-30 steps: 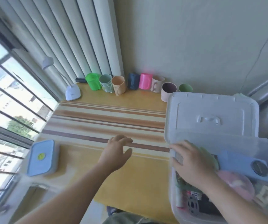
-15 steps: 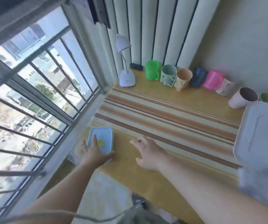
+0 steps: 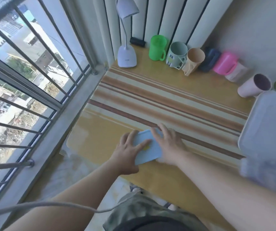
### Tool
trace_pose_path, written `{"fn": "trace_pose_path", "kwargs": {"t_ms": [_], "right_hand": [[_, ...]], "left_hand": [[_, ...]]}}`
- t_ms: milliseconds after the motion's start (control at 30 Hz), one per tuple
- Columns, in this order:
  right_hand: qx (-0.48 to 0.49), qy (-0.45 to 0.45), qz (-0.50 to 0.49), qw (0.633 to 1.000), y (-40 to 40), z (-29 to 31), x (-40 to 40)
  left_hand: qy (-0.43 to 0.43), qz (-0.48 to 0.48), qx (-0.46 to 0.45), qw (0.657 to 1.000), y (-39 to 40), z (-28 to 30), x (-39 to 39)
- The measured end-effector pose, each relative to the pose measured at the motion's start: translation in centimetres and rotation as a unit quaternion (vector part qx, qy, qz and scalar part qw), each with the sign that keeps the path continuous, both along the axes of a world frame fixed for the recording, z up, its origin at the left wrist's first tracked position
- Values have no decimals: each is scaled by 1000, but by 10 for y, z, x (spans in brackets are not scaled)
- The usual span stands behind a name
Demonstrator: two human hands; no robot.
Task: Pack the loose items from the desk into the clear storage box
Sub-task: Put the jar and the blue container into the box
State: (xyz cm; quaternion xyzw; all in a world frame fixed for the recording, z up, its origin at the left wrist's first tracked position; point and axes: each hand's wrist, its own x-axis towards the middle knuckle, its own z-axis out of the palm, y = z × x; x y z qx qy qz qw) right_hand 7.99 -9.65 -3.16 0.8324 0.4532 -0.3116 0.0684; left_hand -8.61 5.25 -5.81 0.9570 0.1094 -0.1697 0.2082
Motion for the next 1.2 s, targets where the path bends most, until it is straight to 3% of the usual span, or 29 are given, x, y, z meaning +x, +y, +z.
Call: {"fn": "trace_pose_path", "kwargs": {"t_ms": [133,300,533,633,767,900,1000,1100,1200], "right_hand": [[-29,57,12,998,-39,-8,-14],[39,85,-94,991,-61,-5,-30],[221,-47,-243,943,-154,91,39],[262,-107,-310,908,-235,141,68],[313,-122,-366,868,-361,169,81],[260,-110,-384,879,-472,162,77],[205,-38,-334,919,-532,150,69],[149,24,-246,958,-559,133,55],[127,53,-185,973,-561,125,52]], "left_hand": [[9,-119,-8,993,-6,-7,4],[17,43,-98,994,-15,1,-8],[-193,-34,-144,970,-73,106,121],[-294,-96,-178,934,-140,150,178],[-348,-153,-190,905,-252,177,217],[-274,-212,-186,920,-357,173,229],[-138,-237,-152,950,-415,170,231],[-63,-270,-92,956,-444,163,232],[37,-306,-4,951,-461,158,219]]}}
